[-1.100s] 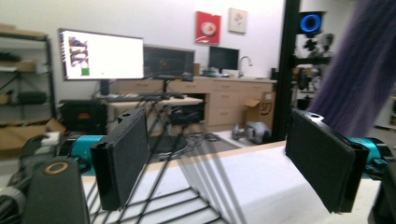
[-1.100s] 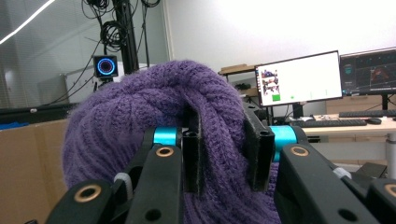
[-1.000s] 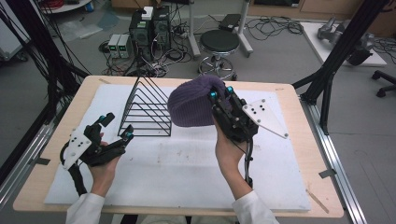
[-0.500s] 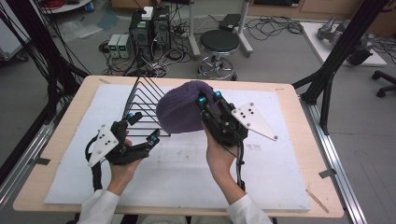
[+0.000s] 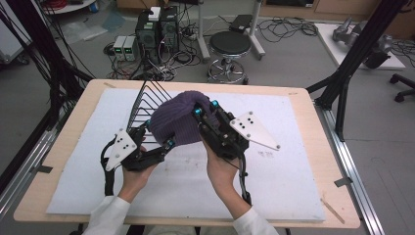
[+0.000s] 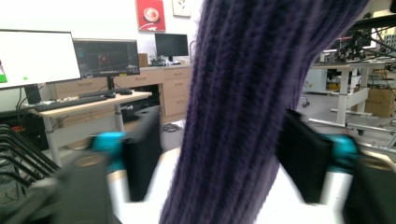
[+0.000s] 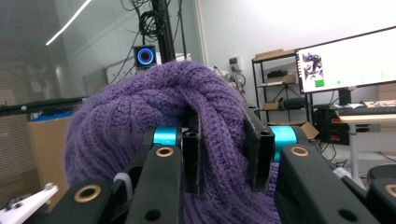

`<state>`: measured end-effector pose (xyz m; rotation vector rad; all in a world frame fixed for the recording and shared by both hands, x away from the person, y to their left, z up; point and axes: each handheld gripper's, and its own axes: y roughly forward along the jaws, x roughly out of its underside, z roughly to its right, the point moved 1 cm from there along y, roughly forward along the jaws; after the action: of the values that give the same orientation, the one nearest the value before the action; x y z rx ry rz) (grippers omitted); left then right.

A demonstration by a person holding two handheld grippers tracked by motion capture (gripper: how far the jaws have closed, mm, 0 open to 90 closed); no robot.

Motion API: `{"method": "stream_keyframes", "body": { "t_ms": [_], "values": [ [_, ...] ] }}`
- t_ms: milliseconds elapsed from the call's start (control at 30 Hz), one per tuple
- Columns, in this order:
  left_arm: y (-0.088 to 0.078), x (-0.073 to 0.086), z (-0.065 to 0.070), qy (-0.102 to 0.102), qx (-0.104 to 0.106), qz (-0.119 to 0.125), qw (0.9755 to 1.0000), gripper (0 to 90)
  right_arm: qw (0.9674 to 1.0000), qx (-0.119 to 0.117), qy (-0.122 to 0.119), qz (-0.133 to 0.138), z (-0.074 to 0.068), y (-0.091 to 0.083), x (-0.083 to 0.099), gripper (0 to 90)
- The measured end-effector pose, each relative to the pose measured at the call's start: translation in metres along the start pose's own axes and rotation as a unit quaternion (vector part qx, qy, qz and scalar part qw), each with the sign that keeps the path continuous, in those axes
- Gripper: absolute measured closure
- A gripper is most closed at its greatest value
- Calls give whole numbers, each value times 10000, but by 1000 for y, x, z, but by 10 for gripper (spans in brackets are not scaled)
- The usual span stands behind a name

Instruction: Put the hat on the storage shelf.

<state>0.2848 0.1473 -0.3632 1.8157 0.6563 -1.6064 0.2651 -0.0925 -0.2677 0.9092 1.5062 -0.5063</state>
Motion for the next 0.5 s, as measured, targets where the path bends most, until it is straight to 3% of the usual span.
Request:
{"method": "stream_keyframes", "body": {
  "t_ms": [33, 67, 167, 233, 267, 333, 500],
  "values": [
    [-1, -1, -1, 7, 6, -4, 10000, 566, 10000, -6, -2, -7, -1, 0, 0, 728],
    [-2, -1, -3, 26, 59, -46, 10000, 766, 10000, 22, -90, -22, -1, 0, 1, 727],
    [-4, -4, -8, 116, 184, -105, 9997, 784, 9998, 63, -179, -34, -1, -1, 1, 727],
    [-7, -5, -12, 441, 204, -18, 9988, 793, 9995, 130, -284, -27, 0, -1, 0, 726],
    [-9, -5, -15, 509, 212, -5, 9985, 797, 9992, 177, -370, -20, 1, -1, 0, 726],
    [-11, -8, -21, 458, 231, 15, 9987, 806, 9982, 293, -516, -21, 3, 1, 1, 726],
    [-15, -18, -36, 270, 238, 3, 9994, 812, 9983, 353, -458, -4, 6, 8, 3, 728]
  ]
}}
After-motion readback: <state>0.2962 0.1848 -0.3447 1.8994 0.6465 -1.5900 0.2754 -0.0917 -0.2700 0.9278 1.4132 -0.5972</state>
